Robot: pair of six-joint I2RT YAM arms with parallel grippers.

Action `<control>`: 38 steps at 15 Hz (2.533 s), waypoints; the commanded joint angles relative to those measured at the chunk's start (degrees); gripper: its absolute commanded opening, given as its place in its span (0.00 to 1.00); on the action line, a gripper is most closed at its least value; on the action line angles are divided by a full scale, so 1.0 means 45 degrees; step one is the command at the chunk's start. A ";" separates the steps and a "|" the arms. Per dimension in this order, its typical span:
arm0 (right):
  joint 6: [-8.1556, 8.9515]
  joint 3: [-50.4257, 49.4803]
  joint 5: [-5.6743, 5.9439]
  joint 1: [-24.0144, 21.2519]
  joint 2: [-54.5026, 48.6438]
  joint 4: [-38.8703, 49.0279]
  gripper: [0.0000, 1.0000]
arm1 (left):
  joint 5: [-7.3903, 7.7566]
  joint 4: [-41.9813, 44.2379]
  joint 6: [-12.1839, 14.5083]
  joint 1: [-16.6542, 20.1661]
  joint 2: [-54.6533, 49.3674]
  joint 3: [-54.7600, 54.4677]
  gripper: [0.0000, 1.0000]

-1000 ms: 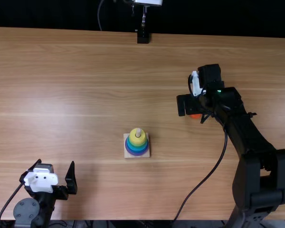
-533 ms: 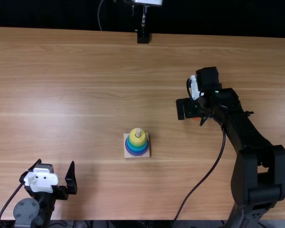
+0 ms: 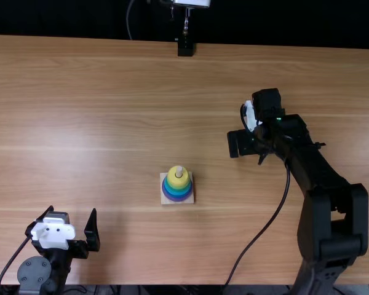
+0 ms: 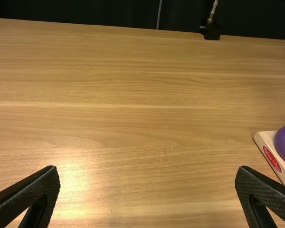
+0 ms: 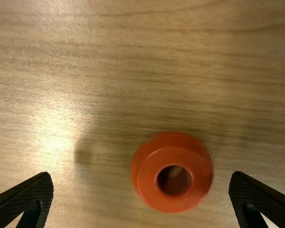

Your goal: Build the Hanoi tower: stack the rings onto the peg from bottom to top in this color order: purple, dark blue, light blue, dark green, light green, yellow, orange.

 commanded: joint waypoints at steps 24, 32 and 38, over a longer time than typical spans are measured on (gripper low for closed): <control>0.0037 -0.0230 0.0134 -0.0193 0.0766 0.0260 1.00 | 0.0067 -0.1000 0.0138 0.0038 -0.0153 -0.1416 1.00; 0.0084 0.0395 0.0087 -0.0174 0.0844 0.0260 1.00 | 0.0067 -0.1000 0.0138 0.0038 -0.0153 -0.1416 1.00; 0.0060 0.0375 0.0087 -0.0154 0.0825 0.0237 0.33 | 0.0067 -0.1000 0.0138 0.0038 -0.0153 -0.1416 1.00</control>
